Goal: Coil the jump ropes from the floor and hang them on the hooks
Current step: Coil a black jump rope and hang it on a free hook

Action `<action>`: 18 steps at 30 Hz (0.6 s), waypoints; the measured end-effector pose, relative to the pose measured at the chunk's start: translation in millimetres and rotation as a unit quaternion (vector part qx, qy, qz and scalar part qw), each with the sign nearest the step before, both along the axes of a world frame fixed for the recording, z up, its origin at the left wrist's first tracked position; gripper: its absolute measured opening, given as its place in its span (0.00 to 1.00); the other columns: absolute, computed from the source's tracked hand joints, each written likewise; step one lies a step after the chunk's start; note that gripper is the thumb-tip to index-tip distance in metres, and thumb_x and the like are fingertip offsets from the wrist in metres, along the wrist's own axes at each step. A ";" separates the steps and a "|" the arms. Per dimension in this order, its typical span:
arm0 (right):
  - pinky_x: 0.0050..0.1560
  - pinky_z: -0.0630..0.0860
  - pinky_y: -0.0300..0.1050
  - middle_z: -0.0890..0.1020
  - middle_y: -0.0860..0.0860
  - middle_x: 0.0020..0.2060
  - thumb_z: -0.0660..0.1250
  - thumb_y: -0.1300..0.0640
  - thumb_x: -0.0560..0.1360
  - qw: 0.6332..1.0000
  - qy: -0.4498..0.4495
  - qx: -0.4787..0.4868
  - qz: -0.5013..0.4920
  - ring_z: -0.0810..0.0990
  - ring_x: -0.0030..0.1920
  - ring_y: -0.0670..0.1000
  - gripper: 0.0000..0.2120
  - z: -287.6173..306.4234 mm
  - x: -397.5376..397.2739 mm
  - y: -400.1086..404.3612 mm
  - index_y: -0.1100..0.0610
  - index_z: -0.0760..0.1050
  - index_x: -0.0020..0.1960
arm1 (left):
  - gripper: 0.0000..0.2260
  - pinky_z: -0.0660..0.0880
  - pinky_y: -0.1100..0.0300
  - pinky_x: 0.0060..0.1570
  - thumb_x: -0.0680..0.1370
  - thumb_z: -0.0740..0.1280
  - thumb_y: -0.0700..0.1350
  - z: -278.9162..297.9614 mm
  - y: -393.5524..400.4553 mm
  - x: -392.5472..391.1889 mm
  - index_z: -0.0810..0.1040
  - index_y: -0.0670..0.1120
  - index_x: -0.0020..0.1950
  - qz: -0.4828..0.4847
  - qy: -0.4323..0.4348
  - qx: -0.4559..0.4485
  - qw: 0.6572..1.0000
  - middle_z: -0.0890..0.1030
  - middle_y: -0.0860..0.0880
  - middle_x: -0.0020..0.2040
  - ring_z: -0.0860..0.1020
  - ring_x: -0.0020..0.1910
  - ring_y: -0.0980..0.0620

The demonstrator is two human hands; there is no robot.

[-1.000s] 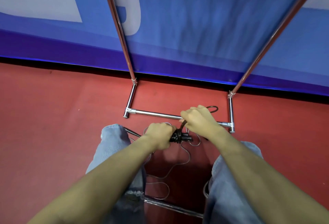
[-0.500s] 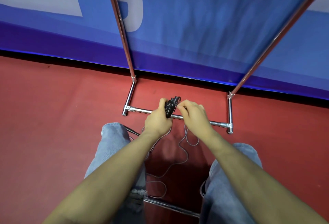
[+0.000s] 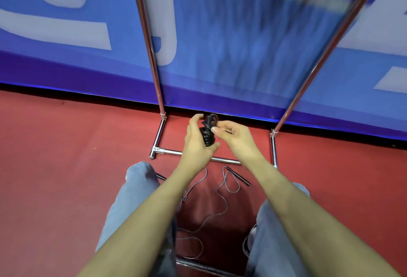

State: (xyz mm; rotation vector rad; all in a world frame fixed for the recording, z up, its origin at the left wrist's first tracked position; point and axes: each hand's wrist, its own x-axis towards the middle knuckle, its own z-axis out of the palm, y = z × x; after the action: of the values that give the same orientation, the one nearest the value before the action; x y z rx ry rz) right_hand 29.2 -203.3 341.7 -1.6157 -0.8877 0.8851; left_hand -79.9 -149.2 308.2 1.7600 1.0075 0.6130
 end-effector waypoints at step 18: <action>0.51 0.70 0.25 0.82 0.44 0.51 0.63 0.62 0.79 0.992 -0.091 0.046 0.077 0.78 0.49 0.32 0.12 99.5 9.3 -13.9 0.56 0.78 0.61 | 0.22 0.73 0.54 0.28 0.68 0.71 0.39 113.1 5.4 -0.4 0.58 0.48 0.50 0.004 -0.011 0.045 0.999 0.74 0.47 0.43 0.73 0.32 0.49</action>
State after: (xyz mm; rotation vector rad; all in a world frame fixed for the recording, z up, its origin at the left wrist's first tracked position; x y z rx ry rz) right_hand 38.4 -217.2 441.3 -1.5822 -1.1784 0.7989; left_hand -80.4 -143.9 421.3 1.8242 0.9858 0.6924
